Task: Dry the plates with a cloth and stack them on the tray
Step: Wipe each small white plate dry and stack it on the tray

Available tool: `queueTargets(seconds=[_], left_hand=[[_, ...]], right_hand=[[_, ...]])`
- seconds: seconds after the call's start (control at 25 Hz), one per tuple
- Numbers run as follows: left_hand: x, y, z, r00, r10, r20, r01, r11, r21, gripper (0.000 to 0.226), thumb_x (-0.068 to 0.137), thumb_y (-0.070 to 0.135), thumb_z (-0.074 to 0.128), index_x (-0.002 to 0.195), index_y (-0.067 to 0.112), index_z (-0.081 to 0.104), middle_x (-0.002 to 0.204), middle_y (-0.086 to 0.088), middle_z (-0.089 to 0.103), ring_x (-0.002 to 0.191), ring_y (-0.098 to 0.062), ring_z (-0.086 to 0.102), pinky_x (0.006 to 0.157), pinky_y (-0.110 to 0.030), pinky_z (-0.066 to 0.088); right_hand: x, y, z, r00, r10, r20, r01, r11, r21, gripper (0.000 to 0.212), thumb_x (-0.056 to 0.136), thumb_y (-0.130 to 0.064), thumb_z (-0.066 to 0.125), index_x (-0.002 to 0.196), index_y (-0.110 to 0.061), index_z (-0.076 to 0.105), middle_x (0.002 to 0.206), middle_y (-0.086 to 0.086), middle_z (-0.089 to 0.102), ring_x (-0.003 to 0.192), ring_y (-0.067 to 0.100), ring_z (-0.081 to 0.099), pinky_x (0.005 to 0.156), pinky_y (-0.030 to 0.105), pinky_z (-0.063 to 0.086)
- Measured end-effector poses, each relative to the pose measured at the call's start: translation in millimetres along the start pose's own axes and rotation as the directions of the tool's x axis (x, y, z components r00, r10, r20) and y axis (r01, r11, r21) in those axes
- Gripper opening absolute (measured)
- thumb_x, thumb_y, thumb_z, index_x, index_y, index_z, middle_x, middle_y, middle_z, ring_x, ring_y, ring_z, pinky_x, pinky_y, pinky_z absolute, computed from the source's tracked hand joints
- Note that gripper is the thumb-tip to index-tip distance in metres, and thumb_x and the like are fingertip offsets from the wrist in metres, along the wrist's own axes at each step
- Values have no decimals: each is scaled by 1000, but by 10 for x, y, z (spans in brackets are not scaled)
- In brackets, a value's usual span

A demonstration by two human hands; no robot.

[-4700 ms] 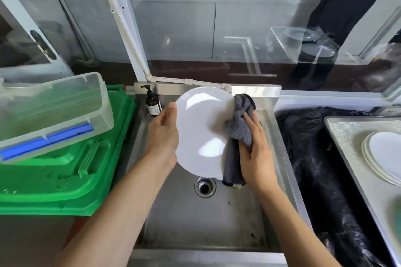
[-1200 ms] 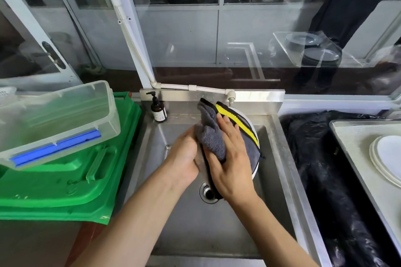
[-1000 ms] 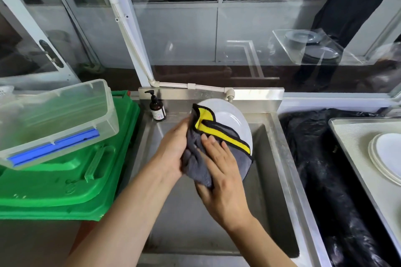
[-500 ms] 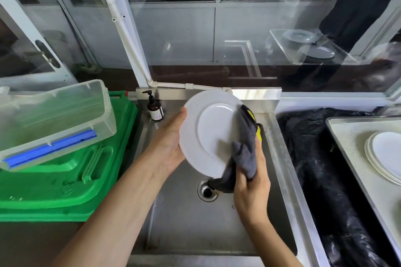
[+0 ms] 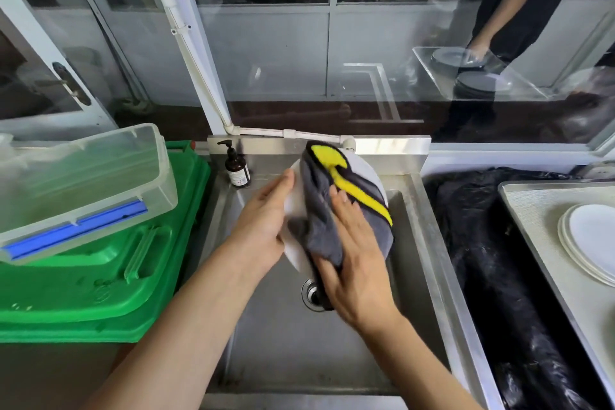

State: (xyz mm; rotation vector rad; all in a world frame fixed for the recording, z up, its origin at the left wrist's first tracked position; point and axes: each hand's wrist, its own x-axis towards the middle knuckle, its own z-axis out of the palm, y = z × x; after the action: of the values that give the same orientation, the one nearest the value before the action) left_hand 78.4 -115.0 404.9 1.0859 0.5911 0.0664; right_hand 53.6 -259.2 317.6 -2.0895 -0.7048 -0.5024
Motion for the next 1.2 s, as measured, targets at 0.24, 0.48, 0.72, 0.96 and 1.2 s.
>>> queueTargets(seconds=[0.24,0.48,0.72,0.96,1.2], left_hand=[[107,-96,-61,1000,-2,27,1,998,59,12,93,29,70,89,22,78,107,-5,77,110,-27,68,105,-50,49],[179,-169,-44,997,56,52,-57,998,16,34,96,22,65,66,28,80,78,5,78,74,-8,74,69,-23,58],[84,-174,-71,999,-9,47,9,1000,-4,37,100,20,59,71,25,82,80,-3,79,72,-14,76,60,-25,59],[144,29,-23,1000,22,-16,-22,1000,2,28,91,35,72,111,16,74,109,-14,75,107,-35,70,96,-49,55],[76,-231,-55,993,-101,55,101,995,-11,27,95,19,66,73,16,81,92,-11,79,83,-24,75,78,-34,59]], right_hand=[[-121,-21,112,996,86,-30,-86,996,-4,72,98,-26,55,162,-26,22,170,-6,19,157,15,18,128,35,15],[87,-98,157,990,96,-107,-102,994,-48,67,98,-27,52,160,-13,29,169,-3,17,157,15,17,128,38,14],[15,-67,148,997,56,-51,-59,996,-66,69,96,-24,55,159,-16,29,167,0,27,156,16,22,126,45,22],[-135,-148,153,999,23,-22,-25,998,-62,74,95,-25,51,163,-24,20,170,-9,17,157,16,19,127,41,16],[192,-113,117,981,164,-105,-163,986,16,62,98,-29,53,157,-17,35,163,-1,31,154,1,17,127,33,16]])
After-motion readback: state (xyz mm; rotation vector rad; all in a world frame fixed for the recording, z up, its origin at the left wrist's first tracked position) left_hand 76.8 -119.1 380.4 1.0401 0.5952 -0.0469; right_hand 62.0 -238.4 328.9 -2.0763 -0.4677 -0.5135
